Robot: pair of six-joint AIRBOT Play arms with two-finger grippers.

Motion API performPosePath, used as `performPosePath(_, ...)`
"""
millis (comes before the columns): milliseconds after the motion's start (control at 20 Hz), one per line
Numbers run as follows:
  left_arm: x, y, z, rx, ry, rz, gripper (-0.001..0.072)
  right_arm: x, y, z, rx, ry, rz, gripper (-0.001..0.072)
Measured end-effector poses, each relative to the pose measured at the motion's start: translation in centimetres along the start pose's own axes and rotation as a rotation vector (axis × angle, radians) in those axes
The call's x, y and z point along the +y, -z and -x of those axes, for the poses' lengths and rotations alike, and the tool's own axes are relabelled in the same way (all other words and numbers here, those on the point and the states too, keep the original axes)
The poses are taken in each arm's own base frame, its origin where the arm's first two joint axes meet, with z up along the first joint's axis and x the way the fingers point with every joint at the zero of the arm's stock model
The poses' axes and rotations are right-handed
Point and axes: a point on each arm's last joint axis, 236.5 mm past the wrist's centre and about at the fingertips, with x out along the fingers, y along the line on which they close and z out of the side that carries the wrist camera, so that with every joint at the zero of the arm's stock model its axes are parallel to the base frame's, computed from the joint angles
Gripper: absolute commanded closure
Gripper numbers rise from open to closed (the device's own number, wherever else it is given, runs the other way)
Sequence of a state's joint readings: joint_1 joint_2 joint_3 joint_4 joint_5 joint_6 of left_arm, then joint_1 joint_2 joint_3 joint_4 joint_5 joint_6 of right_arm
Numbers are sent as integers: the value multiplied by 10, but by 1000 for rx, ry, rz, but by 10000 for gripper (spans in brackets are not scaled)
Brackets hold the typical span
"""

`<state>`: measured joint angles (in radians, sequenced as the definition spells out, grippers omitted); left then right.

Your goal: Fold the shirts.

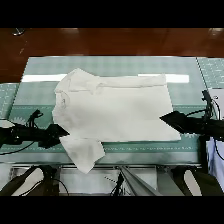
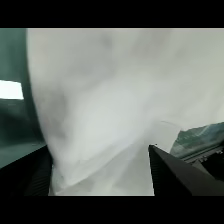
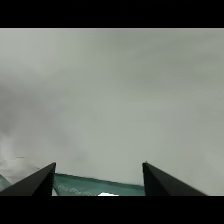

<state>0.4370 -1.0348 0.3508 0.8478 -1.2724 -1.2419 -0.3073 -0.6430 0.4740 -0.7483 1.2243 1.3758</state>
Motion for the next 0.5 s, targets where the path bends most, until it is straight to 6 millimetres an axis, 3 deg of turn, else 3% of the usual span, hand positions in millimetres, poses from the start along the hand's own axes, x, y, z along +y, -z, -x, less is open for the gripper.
performPosePath(50,-3,2,-4,-5,26,2,64,3,-4,1,-16,-15,-9,96)
performPosePath(100,-4,2,-7,-11,43,5,325,3,-9,3,-40,-20,-20,96)
performPosePath(150,-2,0,-9,-27,42,2,691,-1,-17,8,-68,-11,-31,96)
performPosePath(250,-3,-2,-11,-46,56,-1,684,-29,-30,24,-116,93,-47,96)
performPosePath(300,-5,-1,-12,-43,63,0,684,-54,-31,34,-123,188,-69,96)
performPosePath(400,-6,-2,-12,-51,70,-4,684,-106,-18,54,-94,390,-153,96)
performPosePath(500,-8,-3,-13,-54,84,-2,683,-138,5,60,-30,505,-224,96)
